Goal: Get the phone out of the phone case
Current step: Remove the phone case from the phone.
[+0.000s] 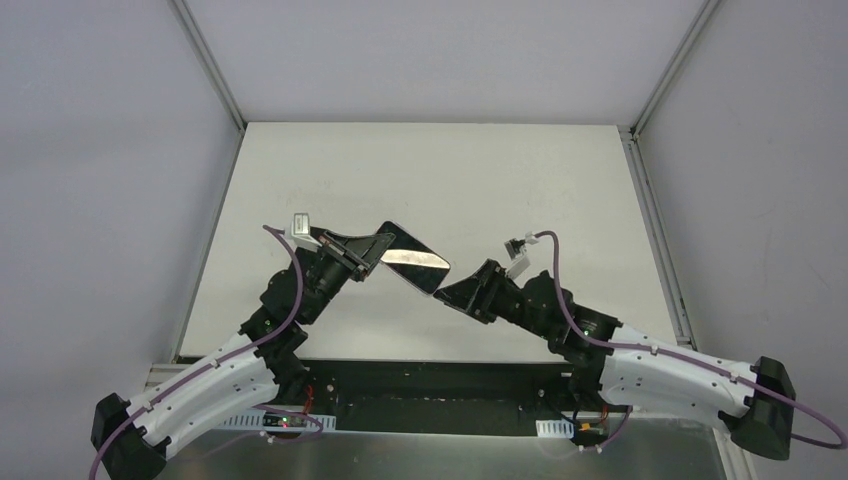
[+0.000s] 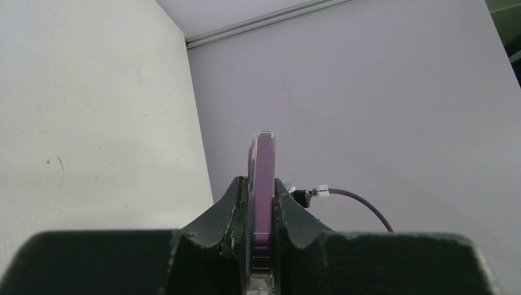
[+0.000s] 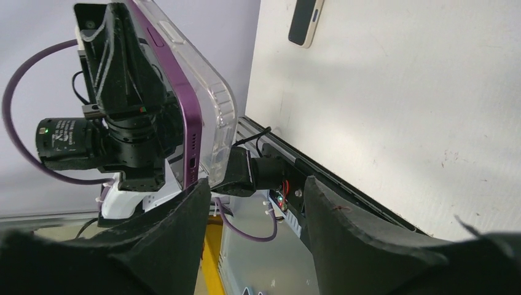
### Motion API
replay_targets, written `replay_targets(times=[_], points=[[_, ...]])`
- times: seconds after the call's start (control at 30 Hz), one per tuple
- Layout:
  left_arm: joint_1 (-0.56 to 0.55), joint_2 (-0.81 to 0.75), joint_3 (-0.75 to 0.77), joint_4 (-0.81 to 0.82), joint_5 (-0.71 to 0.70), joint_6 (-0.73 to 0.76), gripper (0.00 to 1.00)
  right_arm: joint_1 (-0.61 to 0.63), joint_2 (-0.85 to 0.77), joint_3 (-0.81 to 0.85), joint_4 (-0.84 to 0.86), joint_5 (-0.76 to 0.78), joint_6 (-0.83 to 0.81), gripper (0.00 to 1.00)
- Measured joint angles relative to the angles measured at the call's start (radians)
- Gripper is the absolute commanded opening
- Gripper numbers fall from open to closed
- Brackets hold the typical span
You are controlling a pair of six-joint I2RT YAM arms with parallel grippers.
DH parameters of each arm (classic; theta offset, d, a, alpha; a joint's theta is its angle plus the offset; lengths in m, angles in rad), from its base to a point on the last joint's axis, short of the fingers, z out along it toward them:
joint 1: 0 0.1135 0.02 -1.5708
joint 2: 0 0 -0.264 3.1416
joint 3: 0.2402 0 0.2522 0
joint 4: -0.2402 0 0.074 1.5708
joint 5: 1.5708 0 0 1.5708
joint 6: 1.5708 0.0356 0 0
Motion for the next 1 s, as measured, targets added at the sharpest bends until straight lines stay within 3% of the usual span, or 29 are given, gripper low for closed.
replay_targets(times=[0.4, 1.0], points=[[-0.013, -0.041, 0.000, 0.010, 0.009, -0.008, 0.00, -0.002, -0.310, -0.059, -0.061, 0.110, -0.082, 0.61], [-0.013, -0.010, 0.000, 0.010, 0.050, -0.010, 0.00, -0.005, -0.220, -0.055, -0.027, 0.124, -0.061, 0.59]])
